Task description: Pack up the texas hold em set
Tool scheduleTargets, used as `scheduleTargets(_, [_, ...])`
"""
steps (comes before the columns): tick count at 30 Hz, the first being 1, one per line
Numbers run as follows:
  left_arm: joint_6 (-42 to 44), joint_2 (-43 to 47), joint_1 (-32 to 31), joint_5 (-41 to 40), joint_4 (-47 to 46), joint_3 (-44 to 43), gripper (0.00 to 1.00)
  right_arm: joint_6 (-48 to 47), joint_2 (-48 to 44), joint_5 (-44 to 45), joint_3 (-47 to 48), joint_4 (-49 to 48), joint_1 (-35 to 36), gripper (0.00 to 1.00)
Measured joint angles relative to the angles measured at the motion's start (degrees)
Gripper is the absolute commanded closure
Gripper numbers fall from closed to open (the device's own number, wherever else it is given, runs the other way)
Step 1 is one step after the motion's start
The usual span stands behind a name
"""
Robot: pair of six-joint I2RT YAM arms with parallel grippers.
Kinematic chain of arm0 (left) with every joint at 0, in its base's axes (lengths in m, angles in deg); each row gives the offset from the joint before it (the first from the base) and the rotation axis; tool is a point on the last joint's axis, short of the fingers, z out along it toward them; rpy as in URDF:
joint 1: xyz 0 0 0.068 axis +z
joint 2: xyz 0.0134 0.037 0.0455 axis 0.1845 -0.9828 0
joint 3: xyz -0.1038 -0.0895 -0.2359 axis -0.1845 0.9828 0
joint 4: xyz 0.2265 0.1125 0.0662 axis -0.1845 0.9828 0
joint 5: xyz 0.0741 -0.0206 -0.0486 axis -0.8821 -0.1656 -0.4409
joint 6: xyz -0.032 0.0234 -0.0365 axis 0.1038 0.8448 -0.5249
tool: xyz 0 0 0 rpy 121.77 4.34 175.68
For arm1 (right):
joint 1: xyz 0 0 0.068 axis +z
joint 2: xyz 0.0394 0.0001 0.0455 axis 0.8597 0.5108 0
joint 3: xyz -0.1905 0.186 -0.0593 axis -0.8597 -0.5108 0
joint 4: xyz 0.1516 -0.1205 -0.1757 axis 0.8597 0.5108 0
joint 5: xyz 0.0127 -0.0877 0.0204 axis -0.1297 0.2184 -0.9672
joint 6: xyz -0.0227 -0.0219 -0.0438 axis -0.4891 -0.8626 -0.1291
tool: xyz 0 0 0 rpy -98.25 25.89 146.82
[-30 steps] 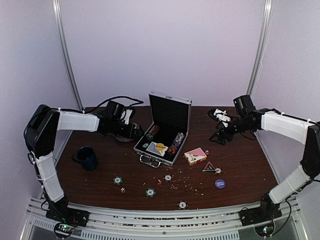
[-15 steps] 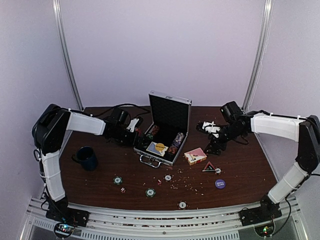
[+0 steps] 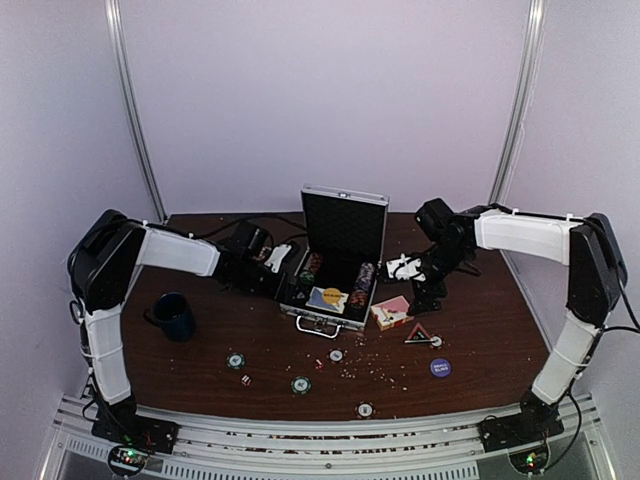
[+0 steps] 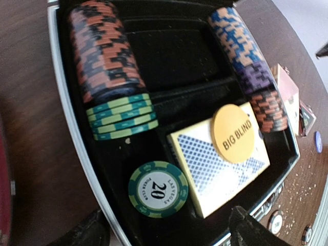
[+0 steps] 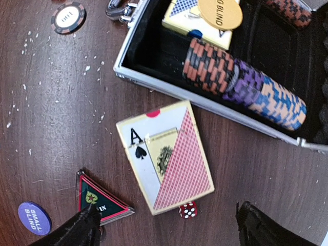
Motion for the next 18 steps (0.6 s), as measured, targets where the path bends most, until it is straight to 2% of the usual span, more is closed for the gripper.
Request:
scheduleTargets(5, [-0.04, 0.39, -2.27, 0.26, -0.13, 0.83, 0.19, -5.73, 7.67, 1.55, 7.67, 4.07, 1.84, 0.09])
scheduleTargets(12, [-0.04, 4.46, -2.25, -0.28, 1.88, 2.40, 0.15, -10.73, 16.72, 3.72, 17.68, 10.03, 3.45, 0.11])
scheduleTargets(13, [-0.04, 5.55, -2.03, -0.31, 2.16, 2.78, 0.14, -11.21, 17.55, 4.09, 18.40, 10.91, 3.65, 0.10])
scheduleTargets(15, [-0.02, 7.74, -1.29, -0.39, 2.73, 3.41, 0.13, -11.82, 18.56, 4.52, 19.02, 12.44, 3.80, 0.01])
scheduleTargets(18, [0.31, 10.71, 0.42, -0.98, 3.74, 3.76, 0.13, -12.74, 18.95, 5.33, 18.84, 14.16, 4.00, 0.00])
